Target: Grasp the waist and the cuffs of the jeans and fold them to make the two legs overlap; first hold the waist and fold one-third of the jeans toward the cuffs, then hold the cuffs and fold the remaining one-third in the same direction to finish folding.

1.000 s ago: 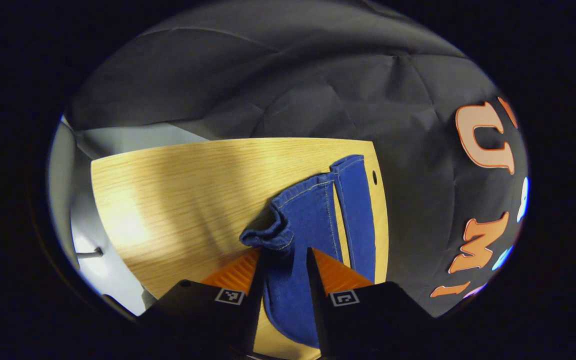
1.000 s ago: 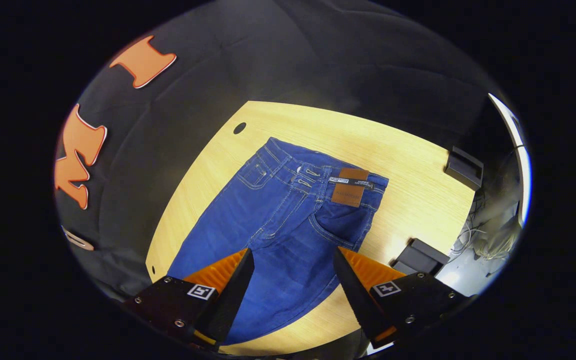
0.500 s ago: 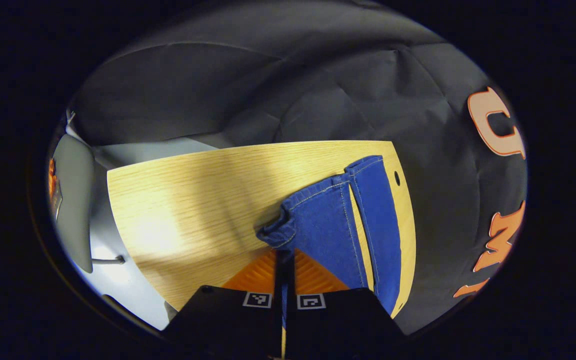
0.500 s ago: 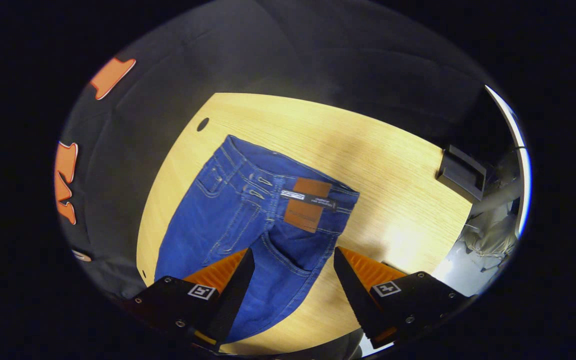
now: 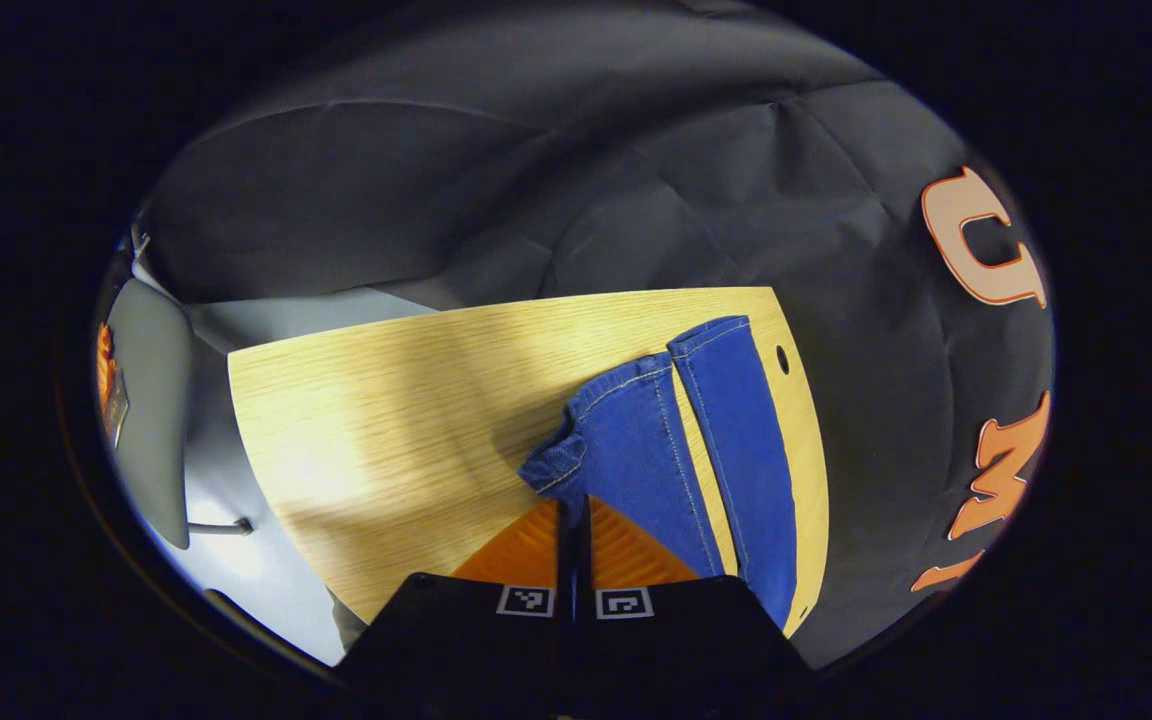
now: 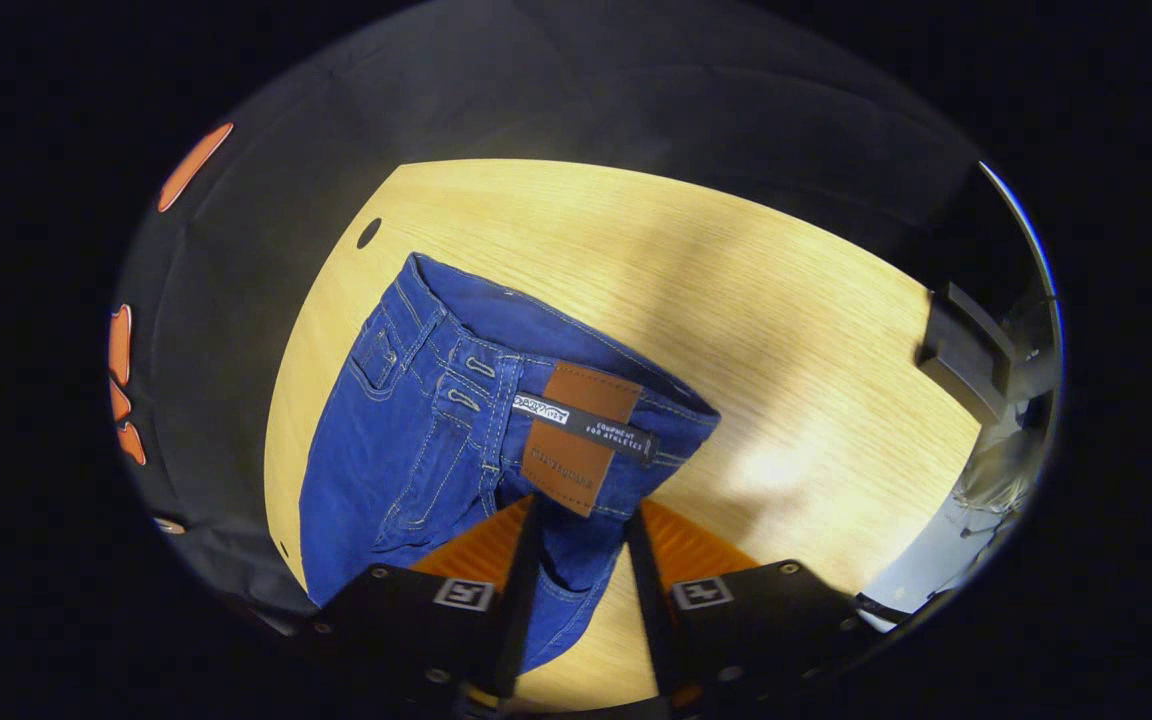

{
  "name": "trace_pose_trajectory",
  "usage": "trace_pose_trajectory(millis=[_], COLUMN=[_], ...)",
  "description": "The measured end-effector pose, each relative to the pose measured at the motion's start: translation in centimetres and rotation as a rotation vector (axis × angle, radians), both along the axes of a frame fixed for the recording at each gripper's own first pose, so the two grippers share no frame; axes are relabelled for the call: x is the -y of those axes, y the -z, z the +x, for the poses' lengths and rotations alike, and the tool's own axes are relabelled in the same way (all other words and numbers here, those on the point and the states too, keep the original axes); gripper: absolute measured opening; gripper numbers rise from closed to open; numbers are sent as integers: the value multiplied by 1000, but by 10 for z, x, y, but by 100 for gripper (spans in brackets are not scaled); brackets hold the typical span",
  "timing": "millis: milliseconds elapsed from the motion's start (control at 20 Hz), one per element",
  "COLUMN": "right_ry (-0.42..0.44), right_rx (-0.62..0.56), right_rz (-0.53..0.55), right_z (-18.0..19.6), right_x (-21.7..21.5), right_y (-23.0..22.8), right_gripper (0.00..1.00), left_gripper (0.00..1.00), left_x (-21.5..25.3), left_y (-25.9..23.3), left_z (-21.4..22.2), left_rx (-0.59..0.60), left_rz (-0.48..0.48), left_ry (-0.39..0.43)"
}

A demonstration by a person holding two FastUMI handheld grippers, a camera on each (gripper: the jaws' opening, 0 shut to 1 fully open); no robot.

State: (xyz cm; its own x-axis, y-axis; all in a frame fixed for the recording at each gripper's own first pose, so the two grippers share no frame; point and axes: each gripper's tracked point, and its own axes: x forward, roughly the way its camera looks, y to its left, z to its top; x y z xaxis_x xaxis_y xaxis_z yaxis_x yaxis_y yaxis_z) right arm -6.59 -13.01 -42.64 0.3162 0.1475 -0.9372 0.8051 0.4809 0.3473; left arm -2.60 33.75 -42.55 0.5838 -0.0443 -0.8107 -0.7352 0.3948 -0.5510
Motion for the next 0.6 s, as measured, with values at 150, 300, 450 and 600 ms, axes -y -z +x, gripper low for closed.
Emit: trace_pose_trajectory(millis=[150, 300, 450, 600], right_ry=[59, 93, 67, 61], right_rx=[26, 50, 58, 106], right_rz=[68, 107, 70, 75], right_z=[0, 4, 8, 21], right_x=[-6, -10, -5, -8], right_y=[-1, -12, -25, -43], right_gripper=[19, 9, 8, 9], left_gripper=[1, 1, 1, 1], left_x=[5, 5, 8, 14], left_y=[-12, -28, -43, -64], left_z=[10, 15, 25, 41], left_rx=[33, 55, 86, 122], left_rz=[16, 62, 83, 111], left_ry=[42, 105, 155, 209])
